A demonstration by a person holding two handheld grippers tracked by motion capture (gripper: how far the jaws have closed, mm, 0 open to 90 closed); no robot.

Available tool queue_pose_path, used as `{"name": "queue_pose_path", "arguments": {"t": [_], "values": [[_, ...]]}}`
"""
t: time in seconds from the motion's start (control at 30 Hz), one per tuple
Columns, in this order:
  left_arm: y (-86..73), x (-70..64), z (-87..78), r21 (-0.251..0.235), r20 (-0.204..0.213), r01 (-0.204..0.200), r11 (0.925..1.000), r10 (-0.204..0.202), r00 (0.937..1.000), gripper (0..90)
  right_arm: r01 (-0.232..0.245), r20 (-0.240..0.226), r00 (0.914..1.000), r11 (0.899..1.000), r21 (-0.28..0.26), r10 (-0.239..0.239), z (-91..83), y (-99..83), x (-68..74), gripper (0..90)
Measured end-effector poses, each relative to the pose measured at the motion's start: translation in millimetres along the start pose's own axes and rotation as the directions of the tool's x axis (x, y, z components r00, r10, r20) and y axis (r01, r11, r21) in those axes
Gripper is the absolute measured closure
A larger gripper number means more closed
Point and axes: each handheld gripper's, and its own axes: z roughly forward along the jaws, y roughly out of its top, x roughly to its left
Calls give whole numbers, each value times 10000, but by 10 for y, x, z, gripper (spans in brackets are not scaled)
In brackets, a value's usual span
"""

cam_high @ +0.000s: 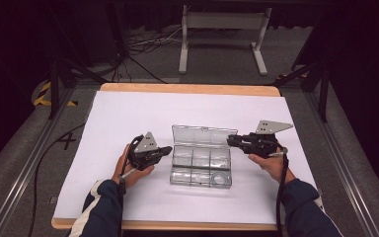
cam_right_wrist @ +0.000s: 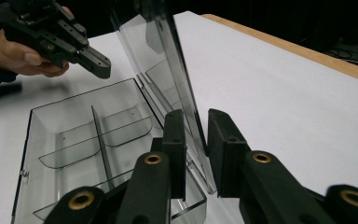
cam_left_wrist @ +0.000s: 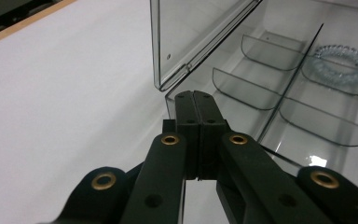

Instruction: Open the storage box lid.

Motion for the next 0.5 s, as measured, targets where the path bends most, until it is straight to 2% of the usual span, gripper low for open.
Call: {"name": "queue_pose_path", "arguments": {"t": [0.3,0.5], "values": [[62,-55,-35,-243,66,-208,9995,209,9998,900,281,66,9996,9994,194,-282,-21,1,76,761],[91,-57,-66,-489,50,-135,9987,137,9999,900,333,119,9994,9991,260,-336,-31,-10,116,747]]}}
